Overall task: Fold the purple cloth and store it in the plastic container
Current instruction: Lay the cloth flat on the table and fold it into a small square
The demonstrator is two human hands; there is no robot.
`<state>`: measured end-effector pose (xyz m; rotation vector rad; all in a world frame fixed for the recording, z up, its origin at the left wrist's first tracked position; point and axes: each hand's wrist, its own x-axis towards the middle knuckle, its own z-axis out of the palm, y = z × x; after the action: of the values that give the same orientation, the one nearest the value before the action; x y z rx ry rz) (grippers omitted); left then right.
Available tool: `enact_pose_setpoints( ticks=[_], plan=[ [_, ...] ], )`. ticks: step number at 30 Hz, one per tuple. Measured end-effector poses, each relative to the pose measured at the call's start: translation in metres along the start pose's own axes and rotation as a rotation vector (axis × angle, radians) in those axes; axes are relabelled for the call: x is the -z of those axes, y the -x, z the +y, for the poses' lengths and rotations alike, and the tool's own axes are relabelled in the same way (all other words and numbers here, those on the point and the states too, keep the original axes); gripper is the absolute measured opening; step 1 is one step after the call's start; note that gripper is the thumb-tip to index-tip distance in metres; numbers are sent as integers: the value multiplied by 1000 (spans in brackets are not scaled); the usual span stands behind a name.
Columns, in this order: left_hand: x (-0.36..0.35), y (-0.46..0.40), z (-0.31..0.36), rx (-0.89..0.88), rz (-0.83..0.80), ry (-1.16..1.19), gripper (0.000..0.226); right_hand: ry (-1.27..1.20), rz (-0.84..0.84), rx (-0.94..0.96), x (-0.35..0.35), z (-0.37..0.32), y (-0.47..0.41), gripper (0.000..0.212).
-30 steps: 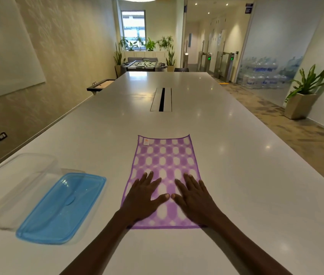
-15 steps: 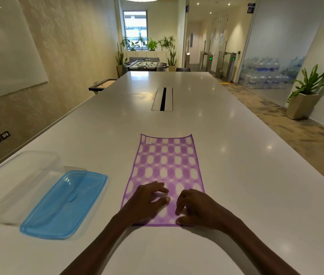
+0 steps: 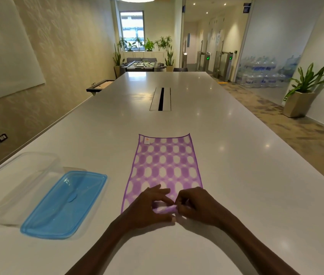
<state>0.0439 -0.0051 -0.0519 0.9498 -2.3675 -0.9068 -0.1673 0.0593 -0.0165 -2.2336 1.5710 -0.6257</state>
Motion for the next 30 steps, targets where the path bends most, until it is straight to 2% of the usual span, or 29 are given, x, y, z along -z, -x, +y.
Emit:
enact_pose_setpoints(
  ticks=[2,4,5,7,9,10,12,15,17,22,26,30],
  plan=[
    [0,2,4,-61,40,-117,46,-110,37,-4,2,-1,-1,11],
    [3,4,9,-121,102,-71,30,-152,45,22,3,-1,-1,10],
    [6,5,12,-134,115,-19,23,-162,29,28,4,-1,0,16],
    [12,8,17,-120,134,23,19,-127,-26,19,3,-1,3,45],
    [17,8,19,-111,156,5,21,46,-2,31,-2,-3,6,66],
    [19,7,19,-114,161,-6,23,130,52,55,-5,-5,6,64],
    [24,6,21,-113,155,-15,27,231,173,121,-10,-7,6,46],
    [35,5,23,-114,138,-38,29,190,231,105,0,-9,5,22],
    [46,4,24,-114,124,-102,23,115,207,87,14,-7,5,12],
    [83,8,19,-39,120,-195,8,-105,163,59,53,3,12,4],
    [115,22,20,72,67,-10,8,-288,102,2,80,6,23,9],
    [136,38,30,111,-60,262,14,-371,-149,-37,103,6,33,11]
  ],
)
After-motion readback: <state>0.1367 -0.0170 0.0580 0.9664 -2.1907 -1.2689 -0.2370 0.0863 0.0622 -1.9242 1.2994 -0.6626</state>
